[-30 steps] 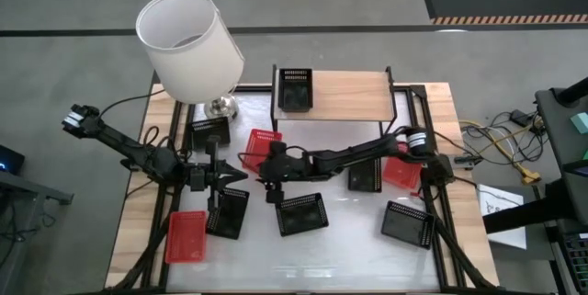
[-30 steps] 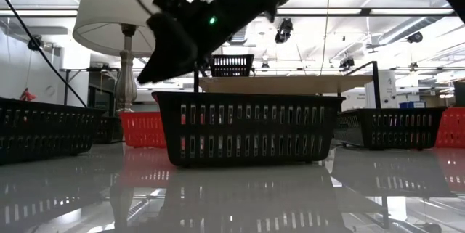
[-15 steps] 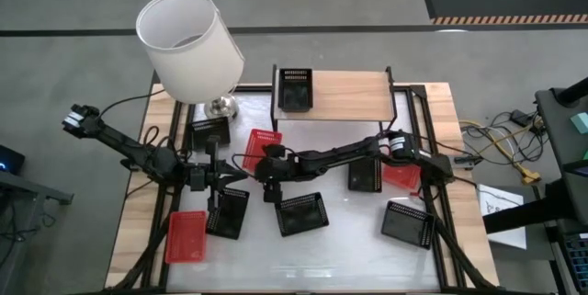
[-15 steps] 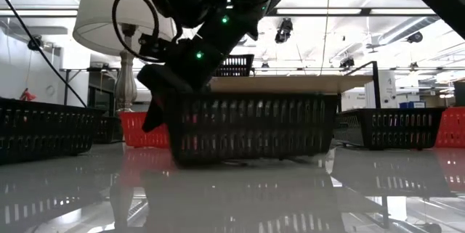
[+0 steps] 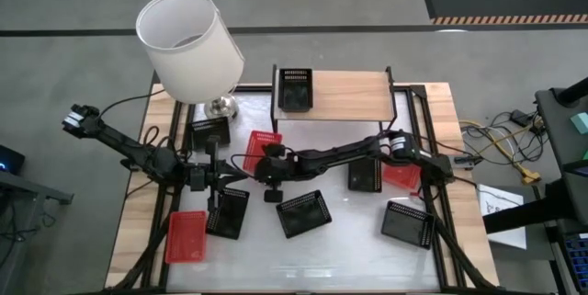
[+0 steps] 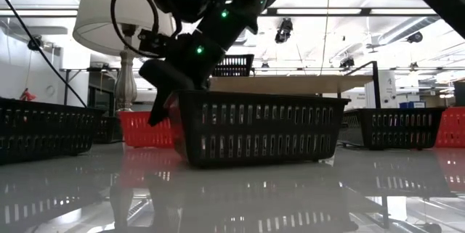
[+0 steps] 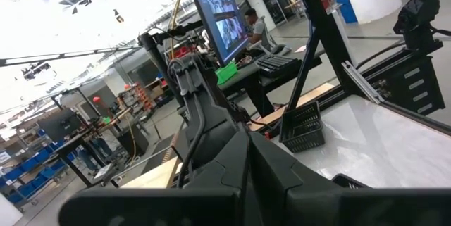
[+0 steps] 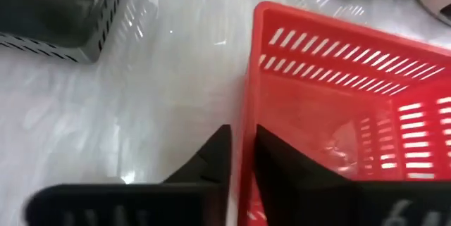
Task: Stack baskets on shelf by color
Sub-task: Put the red bin on the shelf
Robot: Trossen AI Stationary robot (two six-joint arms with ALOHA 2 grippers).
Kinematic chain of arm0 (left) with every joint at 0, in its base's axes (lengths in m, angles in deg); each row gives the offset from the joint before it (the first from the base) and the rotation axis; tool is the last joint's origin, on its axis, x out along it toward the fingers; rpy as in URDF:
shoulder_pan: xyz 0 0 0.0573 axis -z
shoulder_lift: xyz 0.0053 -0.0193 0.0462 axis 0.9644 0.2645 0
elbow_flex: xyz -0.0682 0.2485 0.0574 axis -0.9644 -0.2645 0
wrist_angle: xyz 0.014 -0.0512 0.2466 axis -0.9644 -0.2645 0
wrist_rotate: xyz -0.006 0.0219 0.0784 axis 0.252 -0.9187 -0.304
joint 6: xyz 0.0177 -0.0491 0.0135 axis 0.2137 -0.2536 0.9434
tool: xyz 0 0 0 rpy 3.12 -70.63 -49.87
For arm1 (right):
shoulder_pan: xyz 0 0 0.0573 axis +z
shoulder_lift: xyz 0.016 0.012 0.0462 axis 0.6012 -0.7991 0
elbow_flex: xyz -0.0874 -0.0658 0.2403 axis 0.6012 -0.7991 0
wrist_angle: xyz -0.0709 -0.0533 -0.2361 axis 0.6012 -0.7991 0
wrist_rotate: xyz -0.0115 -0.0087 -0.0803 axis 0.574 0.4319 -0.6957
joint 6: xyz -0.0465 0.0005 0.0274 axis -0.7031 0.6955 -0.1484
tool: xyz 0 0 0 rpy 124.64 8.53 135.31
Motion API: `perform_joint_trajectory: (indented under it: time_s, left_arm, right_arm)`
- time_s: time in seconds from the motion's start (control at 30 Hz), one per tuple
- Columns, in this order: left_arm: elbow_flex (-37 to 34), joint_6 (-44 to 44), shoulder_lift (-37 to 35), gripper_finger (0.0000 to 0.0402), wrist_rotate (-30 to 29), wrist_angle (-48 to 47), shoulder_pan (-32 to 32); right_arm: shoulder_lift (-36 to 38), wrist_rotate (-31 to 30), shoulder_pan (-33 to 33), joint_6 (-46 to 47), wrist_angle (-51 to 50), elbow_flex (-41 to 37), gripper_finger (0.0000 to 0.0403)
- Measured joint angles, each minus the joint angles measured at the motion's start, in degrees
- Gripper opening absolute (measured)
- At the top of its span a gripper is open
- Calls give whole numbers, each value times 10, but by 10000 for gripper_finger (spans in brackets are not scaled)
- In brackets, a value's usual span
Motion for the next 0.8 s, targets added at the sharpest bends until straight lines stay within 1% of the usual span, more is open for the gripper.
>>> perform_joint_trajectory:
  time_s: [0.07, 0.1, 0.27, 0.47, 0.7, 0.8]
  left_arm:
    - [0, 0, 0, 0, 0, 0, 0]
    - [0, 0, 0, 0, 0, 0, 0]
    - [0, 0, 0, 0, 0, 0, 0]
    - [1, 0, 0, 0, 0, 1, 0]
    - [2, 0, 0, 0, 0, 3, 0]
    - [2, 0, 0, 0, 0, 3, 0]
  right_arm:
    - [6, 0, 0, -5, -10, 0, 18]
    - [9, 0, 1, -7, -15, 0, 15]
    - [35, 0, 4, -22, -47, 0, 13]
    - [78, 0, 17, -47, -123, 0, 13]
    - [148, 0, 50, -69, -229, -1, 12]
    - [188, 0, 66, -95, -252, -13, 12]
